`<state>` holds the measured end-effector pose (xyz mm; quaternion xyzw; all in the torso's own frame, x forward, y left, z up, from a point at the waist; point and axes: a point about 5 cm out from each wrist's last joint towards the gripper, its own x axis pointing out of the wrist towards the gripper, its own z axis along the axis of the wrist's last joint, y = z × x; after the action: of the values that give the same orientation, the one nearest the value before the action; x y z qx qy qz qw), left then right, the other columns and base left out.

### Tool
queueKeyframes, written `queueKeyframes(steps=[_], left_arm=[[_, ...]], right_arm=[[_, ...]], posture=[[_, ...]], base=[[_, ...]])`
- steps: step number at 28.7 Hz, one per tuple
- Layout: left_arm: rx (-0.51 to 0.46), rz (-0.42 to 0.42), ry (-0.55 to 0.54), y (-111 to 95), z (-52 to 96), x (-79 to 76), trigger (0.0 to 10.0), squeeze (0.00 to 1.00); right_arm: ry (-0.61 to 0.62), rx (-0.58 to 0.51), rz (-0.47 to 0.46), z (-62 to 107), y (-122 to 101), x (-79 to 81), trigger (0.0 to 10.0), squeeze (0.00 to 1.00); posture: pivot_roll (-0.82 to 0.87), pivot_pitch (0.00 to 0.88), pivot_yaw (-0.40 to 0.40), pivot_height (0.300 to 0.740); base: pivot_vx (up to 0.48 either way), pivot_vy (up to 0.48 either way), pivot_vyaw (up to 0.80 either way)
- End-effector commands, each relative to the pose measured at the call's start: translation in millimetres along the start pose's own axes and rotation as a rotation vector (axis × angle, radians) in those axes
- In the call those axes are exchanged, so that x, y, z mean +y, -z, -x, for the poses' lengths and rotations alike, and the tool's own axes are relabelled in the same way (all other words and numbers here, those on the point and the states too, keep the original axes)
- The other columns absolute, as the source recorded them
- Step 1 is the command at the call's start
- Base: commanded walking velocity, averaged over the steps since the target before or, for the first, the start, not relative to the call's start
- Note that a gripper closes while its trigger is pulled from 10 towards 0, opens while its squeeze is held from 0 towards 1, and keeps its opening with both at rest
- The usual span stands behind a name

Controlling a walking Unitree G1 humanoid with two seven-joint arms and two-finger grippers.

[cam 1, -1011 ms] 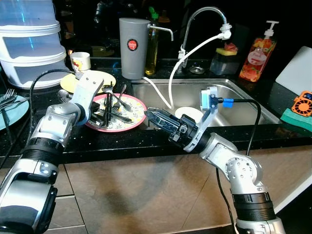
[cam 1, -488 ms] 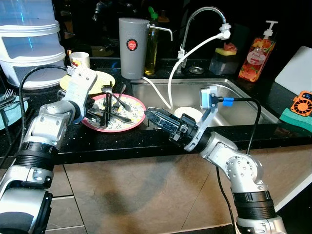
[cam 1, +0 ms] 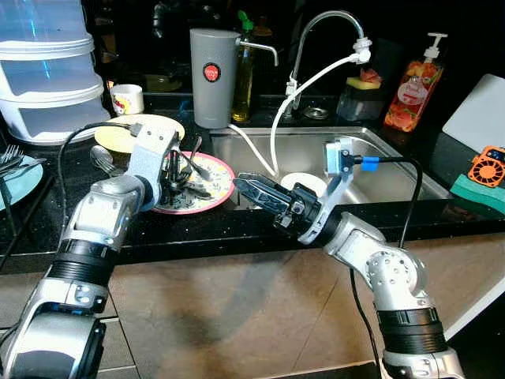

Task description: Kitchen organization

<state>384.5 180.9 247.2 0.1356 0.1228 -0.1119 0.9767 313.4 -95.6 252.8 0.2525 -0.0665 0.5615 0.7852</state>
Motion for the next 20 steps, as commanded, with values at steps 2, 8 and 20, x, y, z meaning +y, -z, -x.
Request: queueKeyframes(steps=[2,8,20], left_arm=[[0.015,0.000,-0.025,2,-0.1,0.3,10.0,1.00],[0.009,0.024,-0.041,0,0.7,3.0,10.0,1.00],[0.130,0.021,0.032,17,-4.3,-14.6,10.0,0.00]], right_arm=[[-0.001,0.003,-0.007,3.6,0,-0.1,10.0,0.00],[-0.004,0.005,-0.008,3.7,-1,-0.5,10.0,0.00],[-0.022,0.031,-0.051,4.3,5,2.9,10.0,0.00]], posture=[[0.03,0.048,-0.075,0.740],[0.03,0.048,-0.075,0.740],[0.03,0.055,-0.080,0.740]], base=[[0.000,0.000,0.00],[0.000,0.000,0.00],[0.000,0.000,0.00]])
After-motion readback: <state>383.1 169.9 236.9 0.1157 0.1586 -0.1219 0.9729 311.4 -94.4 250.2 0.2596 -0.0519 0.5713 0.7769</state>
